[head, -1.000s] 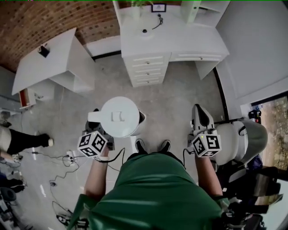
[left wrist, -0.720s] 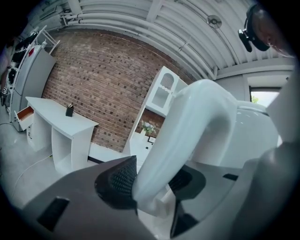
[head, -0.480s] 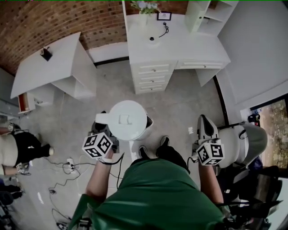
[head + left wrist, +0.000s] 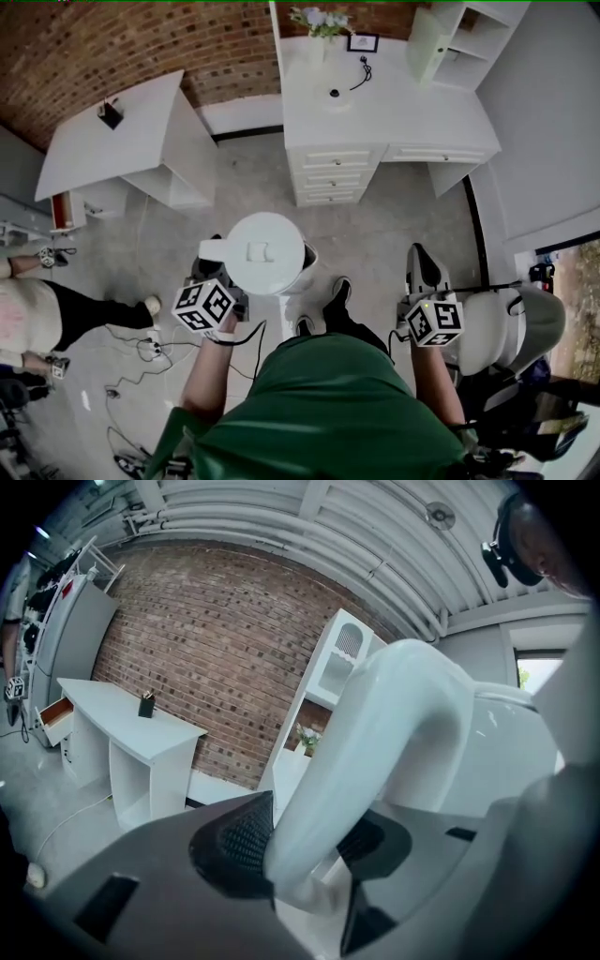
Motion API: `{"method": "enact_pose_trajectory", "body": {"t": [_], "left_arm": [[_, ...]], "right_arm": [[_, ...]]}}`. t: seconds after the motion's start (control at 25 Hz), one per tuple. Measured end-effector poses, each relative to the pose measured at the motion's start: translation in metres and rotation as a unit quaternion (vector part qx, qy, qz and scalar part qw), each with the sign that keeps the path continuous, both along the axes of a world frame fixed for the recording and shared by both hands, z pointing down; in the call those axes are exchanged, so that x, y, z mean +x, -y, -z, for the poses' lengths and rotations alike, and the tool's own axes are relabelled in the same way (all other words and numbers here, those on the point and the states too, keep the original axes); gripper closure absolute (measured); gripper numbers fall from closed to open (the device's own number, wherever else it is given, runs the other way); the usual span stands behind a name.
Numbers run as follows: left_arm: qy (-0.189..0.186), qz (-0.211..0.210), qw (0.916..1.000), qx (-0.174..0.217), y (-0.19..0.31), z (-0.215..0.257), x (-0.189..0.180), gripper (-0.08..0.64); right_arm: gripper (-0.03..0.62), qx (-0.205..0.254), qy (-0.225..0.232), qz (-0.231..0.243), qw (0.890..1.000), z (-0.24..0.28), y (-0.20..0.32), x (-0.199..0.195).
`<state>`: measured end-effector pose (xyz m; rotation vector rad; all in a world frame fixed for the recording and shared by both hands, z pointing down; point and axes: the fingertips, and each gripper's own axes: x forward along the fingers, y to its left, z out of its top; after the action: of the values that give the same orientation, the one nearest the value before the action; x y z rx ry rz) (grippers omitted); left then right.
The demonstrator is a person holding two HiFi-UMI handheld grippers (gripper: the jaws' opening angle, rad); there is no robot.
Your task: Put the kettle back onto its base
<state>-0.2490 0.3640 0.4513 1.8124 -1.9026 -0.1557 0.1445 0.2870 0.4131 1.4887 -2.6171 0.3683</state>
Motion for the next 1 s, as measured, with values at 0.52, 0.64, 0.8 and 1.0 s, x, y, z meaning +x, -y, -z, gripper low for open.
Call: {"method": "enact_pose_trajectory", "body": {"t": [0.52,0.64,0.8,1.0], "left_arm": [[0.02,0.047,0.9987,0.007,0.094,0.028,0.013,0.37],[0.021,0.058,0.9981,0.006,0.108,0.03,0.016,0.37],[0.019,0.069,0.9974,0.004,0.126,0.028,0.022,0.37],[0.007,0.067,0.9977,-0.006,0.15,0.021,0.029,0.37]], "right_arm": [[0.571,0.005,0.031,0.048,0.998,0.01,0.139,0.002],[0.571,0.004,0.035,0.057,0.998,0.009,0.159,0.006],[0.571,0.003,0.036,0.068,0.997,0.008,0.182,0.011],[0.571,-0.003,0.037,0.065,0.997,0.004,0.202,0.02]]}}
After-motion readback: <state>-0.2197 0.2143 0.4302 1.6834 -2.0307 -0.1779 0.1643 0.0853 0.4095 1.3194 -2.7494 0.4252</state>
